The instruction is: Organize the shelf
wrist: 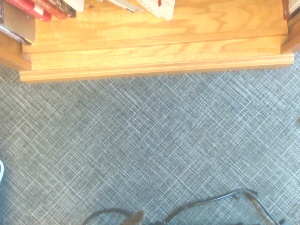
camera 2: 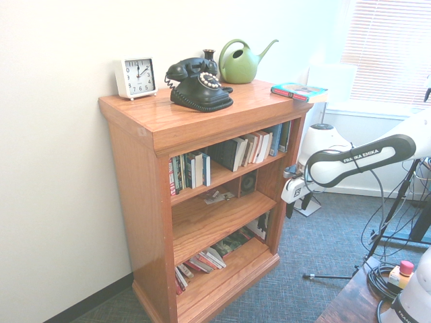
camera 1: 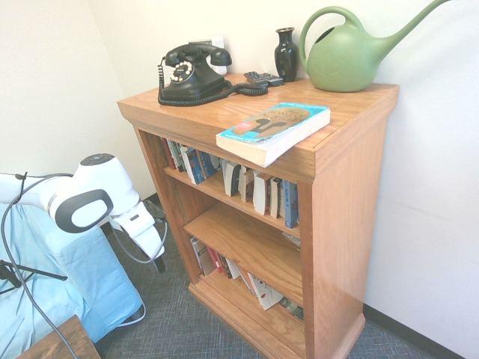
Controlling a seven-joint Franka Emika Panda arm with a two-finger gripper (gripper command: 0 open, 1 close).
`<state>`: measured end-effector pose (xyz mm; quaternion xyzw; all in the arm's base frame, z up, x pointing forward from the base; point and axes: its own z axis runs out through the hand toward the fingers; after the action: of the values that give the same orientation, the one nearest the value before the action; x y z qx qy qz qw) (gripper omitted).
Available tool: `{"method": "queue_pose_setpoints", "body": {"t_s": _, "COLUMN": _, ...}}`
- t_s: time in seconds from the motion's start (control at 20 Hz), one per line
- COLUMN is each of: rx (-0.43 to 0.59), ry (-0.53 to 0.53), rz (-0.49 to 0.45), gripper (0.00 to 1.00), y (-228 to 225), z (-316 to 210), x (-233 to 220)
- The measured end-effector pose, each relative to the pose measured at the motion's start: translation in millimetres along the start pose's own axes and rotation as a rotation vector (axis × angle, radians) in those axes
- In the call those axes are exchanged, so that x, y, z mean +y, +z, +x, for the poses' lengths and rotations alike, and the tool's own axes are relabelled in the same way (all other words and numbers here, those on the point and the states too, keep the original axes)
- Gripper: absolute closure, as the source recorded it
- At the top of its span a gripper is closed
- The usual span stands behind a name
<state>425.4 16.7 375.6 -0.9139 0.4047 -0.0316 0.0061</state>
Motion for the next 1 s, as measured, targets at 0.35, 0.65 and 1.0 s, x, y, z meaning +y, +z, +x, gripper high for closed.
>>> {"method": "queue_pose_setpoints", "body": {"t_s": 0.35, "rx": 0.134, "ry": -0.058, "rz": -0.043, "gripper": 0.00, "y": -9, "z": 22, "x": 14}}
{"method": "queue_pose_setpoints", "body": {"t_s": 0.65, "rx": 0.426, "ry": -0.123, "rz": -0.181, "gripper": 0.00, "y": -45, "z": 81, "x": 77}}
{"method": "queue_pose_setpoints", "body": {"t_s": 1.0, "rx": 0.776, "ry": -0.237, "rz": -0.309, "gripper": 0.00, "y": -127, "z": 95, "x": 97}}
